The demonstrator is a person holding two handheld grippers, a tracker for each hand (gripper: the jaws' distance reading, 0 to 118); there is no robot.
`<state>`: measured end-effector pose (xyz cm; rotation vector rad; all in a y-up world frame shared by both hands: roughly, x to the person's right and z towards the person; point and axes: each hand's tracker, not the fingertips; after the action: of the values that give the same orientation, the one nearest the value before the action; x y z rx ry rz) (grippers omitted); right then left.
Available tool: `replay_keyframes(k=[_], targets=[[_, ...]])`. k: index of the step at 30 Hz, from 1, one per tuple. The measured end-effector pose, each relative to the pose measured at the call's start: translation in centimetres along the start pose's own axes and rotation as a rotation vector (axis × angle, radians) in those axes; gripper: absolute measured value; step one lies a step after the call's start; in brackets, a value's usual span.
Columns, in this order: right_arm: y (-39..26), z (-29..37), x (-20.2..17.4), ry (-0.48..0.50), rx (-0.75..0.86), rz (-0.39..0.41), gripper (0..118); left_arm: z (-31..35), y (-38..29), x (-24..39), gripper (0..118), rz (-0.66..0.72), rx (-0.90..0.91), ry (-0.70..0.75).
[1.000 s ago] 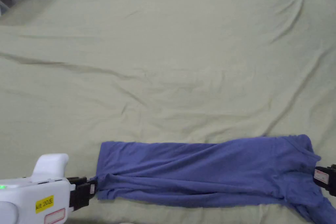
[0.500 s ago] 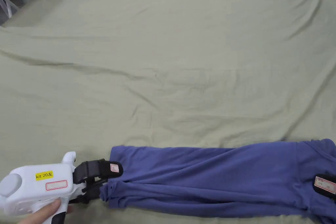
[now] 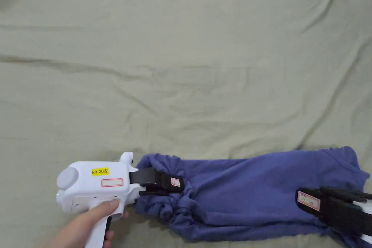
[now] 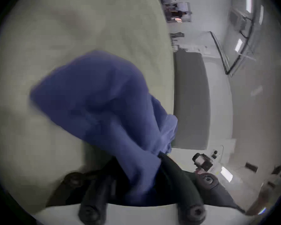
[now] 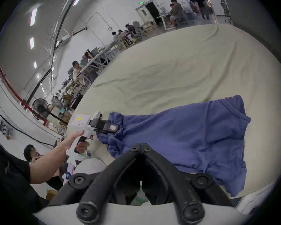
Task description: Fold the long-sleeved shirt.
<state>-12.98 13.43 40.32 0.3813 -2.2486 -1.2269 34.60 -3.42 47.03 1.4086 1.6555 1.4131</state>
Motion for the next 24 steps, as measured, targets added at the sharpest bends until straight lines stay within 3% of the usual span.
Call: replay_keyframes(k=[6,10,13,18,24], targets=[[0.9,0.4,0.3,-0.007,0.008,-0.056,0,8.9,-0.7,-1.3,3,0.064,0.160,-0.213],[1.5,0.3,-0.4,-0.006,0.019,-0.068,0,14.5,-1.1,-1.0,3,-0.003,0.143,-0.156],[1.9,0.2,-1.1,-0.011,0.029,-0.072,0,17.6,-2.2,-0.3,3,0.023,0.199,-0.217],[2.7,0.1,-2.4,0.001,0.035,-0.083,0,25.2,-3.0,0.2,3,-0.010,0.317,-0.100],[2.6,0.1,-4.5,-0.025,0.036,-0.036,0,33.1,-5.5,4.9,3,-0.088,0.553,0.183]])
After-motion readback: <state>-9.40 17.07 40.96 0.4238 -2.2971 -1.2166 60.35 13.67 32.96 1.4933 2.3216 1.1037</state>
